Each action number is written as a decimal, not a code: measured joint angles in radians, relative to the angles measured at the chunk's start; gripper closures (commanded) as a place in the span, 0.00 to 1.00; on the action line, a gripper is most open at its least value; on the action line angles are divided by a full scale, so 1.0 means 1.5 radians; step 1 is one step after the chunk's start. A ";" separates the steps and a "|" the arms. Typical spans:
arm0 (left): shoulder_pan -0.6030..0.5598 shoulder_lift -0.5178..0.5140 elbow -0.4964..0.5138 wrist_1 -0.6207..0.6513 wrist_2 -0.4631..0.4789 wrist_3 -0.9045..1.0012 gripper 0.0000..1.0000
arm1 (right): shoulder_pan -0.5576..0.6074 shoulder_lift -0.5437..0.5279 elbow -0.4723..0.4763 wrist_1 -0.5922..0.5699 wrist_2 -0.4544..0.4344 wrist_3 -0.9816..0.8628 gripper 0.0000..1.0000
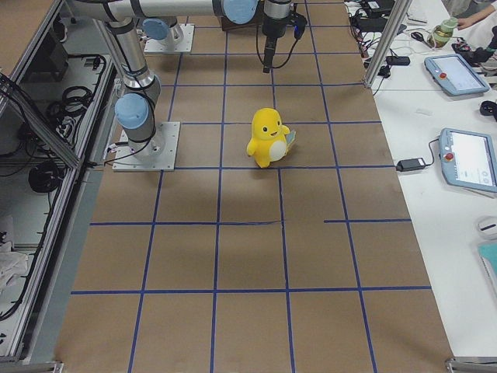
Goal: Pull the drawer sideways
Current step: 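Move the left gripper down toward the white drawer handle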
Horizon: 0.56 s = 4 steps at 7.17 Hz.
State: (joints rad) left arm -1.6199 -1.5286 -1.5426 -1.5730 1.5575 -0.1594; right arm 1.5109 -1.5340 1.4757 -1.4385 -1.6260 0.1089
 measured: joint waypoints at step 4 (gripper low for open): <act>-0.003 0.010 -0.007 0.000 -0.005 0.000 0.00 | 0.000 0.000 0.000 0.000 0.000 0.000 0.00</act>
State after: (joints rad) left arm -1.6247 -1.5134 -1.5536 -1.5734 1.5501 -0.1595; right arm 1.5108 -1.5340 1.4757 -1.4388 -1.6260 0.1089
